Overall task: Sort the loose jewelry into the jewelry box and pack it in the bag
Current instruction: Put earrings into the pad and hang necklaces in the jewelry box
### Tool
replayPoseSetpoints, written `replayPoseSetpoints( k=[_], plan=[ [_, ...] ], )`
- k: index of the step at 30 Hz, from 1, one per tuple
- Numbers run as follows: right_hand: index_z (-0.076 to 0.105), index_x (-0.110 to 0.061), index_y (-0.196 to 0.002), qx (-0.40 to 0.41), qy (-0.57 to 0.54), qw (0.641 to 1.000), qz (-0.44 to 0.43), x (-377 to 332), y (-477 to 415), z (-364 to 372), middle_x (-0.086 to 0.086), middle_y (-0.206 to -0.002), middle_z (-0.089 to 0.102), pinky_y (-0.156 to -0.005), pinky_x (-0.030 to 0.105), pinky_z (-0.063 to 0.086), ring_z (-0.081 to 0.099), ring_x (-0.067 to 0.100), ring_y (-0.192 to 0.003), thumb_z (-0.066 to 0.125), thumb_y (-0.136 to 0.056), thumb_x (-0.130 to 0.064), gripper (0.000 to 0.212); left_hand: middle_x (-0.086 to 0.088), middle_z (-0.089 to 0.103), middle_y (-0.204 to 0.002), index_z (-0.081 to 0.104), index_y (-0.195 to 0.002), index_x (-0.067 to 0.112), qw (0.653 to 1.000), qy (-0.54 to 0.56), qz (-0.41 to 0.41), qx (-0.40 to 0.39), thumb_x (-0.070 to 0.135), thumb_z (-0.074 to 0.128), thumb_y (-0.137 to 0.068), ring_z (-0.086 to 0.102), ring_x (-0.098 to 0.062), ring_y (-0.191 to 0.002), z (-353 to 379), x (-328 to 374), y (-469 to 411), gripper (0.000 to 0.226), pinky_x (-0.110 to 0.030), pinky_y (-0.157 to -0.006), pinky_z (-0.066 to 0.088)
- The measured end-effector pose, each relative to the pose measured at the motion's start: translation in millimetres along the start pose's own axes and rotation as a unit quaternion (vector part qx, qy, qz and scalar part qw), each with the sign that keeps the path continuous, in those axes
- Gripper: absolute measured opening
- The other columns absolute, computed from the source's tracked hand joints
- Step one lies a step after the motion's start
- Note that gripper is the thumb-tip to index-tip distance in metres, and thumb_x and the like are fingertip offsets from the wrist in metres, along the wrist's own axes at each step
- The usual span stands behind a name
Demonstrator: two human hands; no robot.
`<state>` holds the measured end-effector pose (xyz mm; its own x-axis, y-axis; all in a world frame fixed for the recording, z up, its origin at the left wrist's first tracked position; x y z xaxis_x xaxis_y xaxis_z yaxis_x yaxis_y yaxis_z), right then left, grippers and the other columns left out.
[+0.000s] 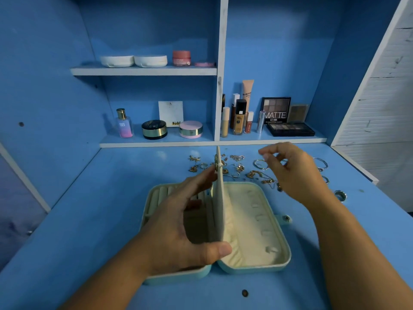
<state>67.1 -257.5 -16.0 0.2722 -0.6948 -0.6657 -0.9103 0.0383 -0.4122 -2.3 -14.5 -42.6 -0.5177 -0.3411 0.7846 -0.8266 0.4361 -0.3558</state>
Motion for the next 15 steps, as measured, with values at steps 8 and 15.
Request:
replayPoseSetpoints(
  k=[8,15],
  plan=[
    [0.076,-0.018,-0.097,-0.115,0.162,0.977,-0.081,14,-16,27,0.001,-0.096,0.067,-0.084,0.027,0.038,0.052,0.02,-0.093,0.067,-0.087,-0.02,0.013,0.01,0.046,-0.147,0.03,-0.149,0.036,1.0,0.023,-0.018,-0.001,0.042,0.084,-0.059,0.042,-0.014,-0.138,0,0,2,0.105,-0.047,-0.109,0.04],
    [0.077,-0.014,-0.091,-0.148,0.172,0.972,-0.062,10,-24,36,0.001,-0.091,0.072,-0.085,0.022,0.042,0.055,0.009,-0.078,0.069,-0.085,-0.019,0.011,0.016,0.046,-0.145,0.03,-0.147,0.043,1.0,0.021,-0.017,-0.002,0.047,0.084,-0.058,0.042,-0.01,-0.138,0,1,2,0.104,-0.044,-0.109,0.041]
  ],
)
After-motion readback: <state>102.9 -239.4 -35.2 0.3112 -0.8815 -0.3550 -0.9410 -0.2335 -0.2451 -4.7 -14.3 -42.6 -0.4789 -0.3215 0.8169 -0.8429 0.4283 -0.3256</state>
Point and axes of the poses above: each hand's wrist, its own y-axis away from the middle knuckle, its own z-axis out of the palm, x = y × z, the point moved 2 cm from there along -y, towards the middle knuckle
